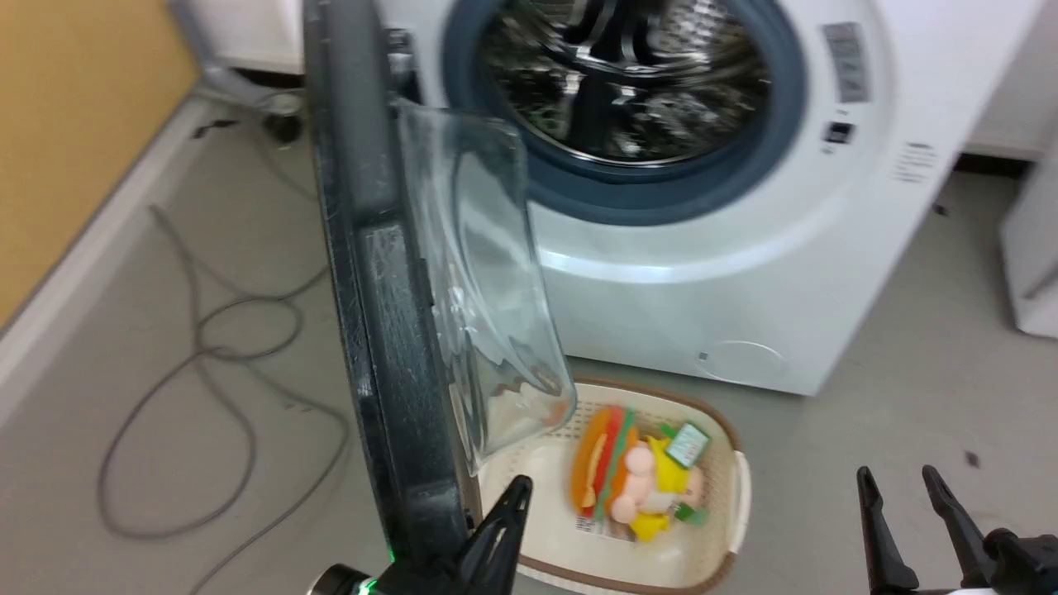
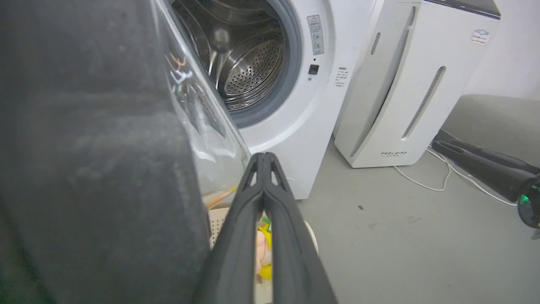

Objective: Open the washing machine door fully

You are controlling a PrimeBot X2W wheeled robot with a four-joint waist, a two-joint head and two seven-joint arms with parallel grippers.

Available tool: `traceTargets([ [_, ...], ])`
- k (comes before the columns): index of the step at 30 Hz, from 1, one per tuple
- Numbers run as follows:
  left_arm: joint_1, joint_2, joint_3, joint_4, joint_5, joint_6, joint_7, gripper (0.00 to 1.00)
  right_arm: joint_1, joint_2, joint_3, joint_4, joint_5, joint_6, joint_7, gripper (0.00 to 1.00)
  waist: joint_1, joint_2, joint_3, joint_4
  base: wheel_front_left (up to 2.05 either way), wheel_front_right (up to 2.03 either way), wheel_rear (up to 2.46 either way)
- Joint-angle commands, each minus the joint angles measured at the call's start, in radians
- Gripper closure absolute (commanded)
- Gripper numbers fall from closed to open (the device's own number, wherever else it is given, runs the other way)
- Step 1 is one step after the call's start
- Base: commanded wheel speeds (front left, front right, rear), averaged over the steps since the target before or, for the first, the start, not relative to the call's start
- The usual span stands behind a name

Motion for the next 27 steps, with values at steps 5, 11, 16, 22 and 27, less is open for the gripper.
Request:
traceTargets([
  [5, 0.016, 0.014, 0.047, -0.02, -0.005, 0.035, -0.032, 1.0, 0.002, 0.003, -0.002, -0.007, -0.005, 0.001, 0.003, 0.0, 0.0, 0.0, -0.004, 0.11, 0.0, 0.0, 0.0],
  [11, 0.026, 0.034, 0.128, -0.03, -0.025, 0.079, -0.057, 1.0, 0.0, 0.003, -0.001, -0.01, -0.007, 0.001, 0.001, 0.0, 0.0, 0.0, -0.002, 0.138, 0.0, 0.0, 0.0],
  [16, 0.033, 0.068, 0.265, -0.019, -0.086, 0.12, -0.084, 1.0, -0.002, 0.003, 0.007, -0.012, -0.005, 0.001, 0.001, 0.0, 0.0, 0.0, 0.0, 0.125, 0.0, 0.0, 0.0],
  [22, 0.008, 0.119, 0.421, 0.04, -0.168, 0.127, -0.115, 1.0, -0.006, 0.003, 0.006, -0.014, -0.007, 0.001, 0.003, 0.0, 0.0, 0.0, 0.019, 0.096, 0.0, 0.0, 0.0],
  [27, -0.039, 0.166, 0.536, 0.132, -0.229, 0.093, -0.142, 1.0, -0.016, 0.003, 0.006, -0.012, -0.005, 0.001, 0.003, 0.0, 0.0, 0.0, 0.036, 0.071, 0.0, 0.0, 0.0],
])
